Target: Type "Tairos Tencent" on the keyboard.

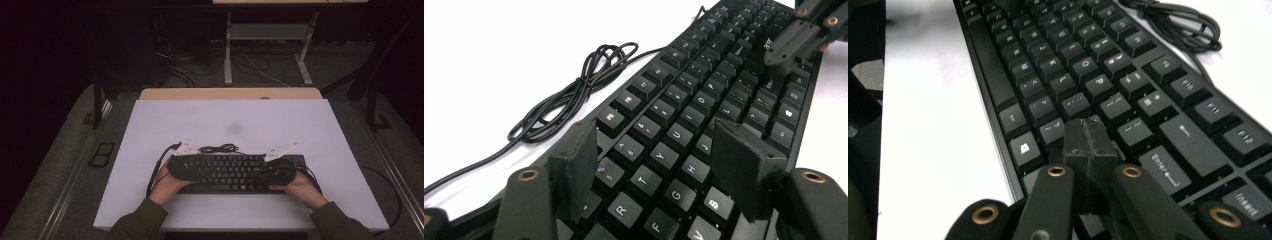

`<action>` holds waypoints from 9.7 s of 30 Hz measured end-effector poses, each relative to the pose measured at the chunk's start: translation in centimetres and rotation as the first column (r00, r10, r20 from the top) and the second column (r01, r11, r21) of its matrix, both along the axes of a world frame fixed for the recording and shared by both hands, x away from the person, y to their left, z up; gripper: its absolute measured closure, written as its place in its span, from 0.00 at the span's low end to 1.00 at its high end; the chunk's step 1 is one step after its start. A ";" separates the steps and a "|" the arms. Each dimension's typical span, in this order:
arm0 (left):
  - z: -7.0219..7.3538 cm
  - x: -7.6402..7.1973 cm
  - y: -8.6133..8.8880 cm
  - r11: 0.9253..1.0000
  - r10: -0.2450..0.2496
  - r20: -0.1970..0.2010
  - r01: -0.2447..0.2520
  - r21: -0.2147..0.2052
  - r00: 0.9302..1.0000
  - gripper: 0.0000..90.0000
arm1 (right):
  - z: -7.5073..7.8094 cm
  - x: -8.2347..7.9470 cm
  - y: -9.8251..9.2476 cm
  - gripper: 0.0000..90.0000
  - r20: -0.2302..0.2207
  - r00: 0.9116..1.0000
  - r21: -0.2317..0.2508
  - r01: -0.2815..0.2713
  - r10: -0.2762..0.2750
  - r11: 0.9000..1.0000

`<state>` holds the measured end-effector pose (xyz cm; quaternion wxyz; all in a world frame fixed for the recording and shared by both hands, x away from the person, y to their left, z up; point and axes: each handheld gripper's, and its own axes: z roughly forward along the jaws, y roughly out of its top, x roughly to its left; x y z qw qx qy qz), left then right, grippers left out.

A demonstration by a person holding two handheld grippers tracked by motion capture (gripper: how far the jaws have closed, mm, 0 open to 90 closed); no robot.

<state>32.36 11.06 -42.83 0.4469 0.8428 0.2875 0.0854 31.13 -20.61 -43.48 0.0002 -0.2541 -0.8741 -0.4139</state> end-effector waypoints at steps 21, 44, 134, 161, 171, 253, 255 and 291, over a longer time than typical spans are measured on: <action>0.0 0.4 -0.2 1.000 0.021 0.014 -0.021 0.010 1.000 0.34 | -0.4 -0.5 -0.1 0.99 -0.003 1.000 -0.022 -0.003 0.003 1.000; 0.0 0.5 0.0 0.998 -0.002 -0.045 0.005 0.056 0.999 0.99 | -0.4 -0.5 0.0 0.99 -0.002 1.000 -0.027 -0.001 0.000 1.000; -0.1 -0.6 2.0 0.998 0.066 -0.038 -0.066 0.021 0.997 0.41 | 0.4 0.7 0.9 0.41 0.048 0.997 0.067 0.062 -0.066 0.996; -0.3 -1.2 3.8 0.994 0.108 -0.048 -0.108 0.004 0.993 0.99 | 0.5 1.8 2.7 0.38 0.054 0.998 0.071 0.024 -0.028 0.997; -0.6 -0.8 3.8 0.994 0.111 -0.044 -0.111 0.015 0.993 0.99 | 0.5 2.0 3.2 0.38 0.056 0.998 0.070 0.010 -0.014 0.997; -0.5 -2.7 5.6 0.980 0.197 -0.031 -0.197 0.001 0.980 0.31 | 0.7 2.5 6.8 0.99 0.008 0.990 0.103 -0.139 0.139 0.985; -0.5 -2.8 5.6 0.980 0.200 -0.031 -0.200 0.001 0.979 0.31 | 0.7 2.5 7.1 0.99 0.009 0.989 0.101 -0.148 0.148 0.984; -0.6 -3.4 6.2 0.975 0.221 -0.025 -0.221 0.007 0.975 0.29 | -0.6 2.2 9.5 0.99 -0.007 0.975 0.007 -0.224 0.224 0.975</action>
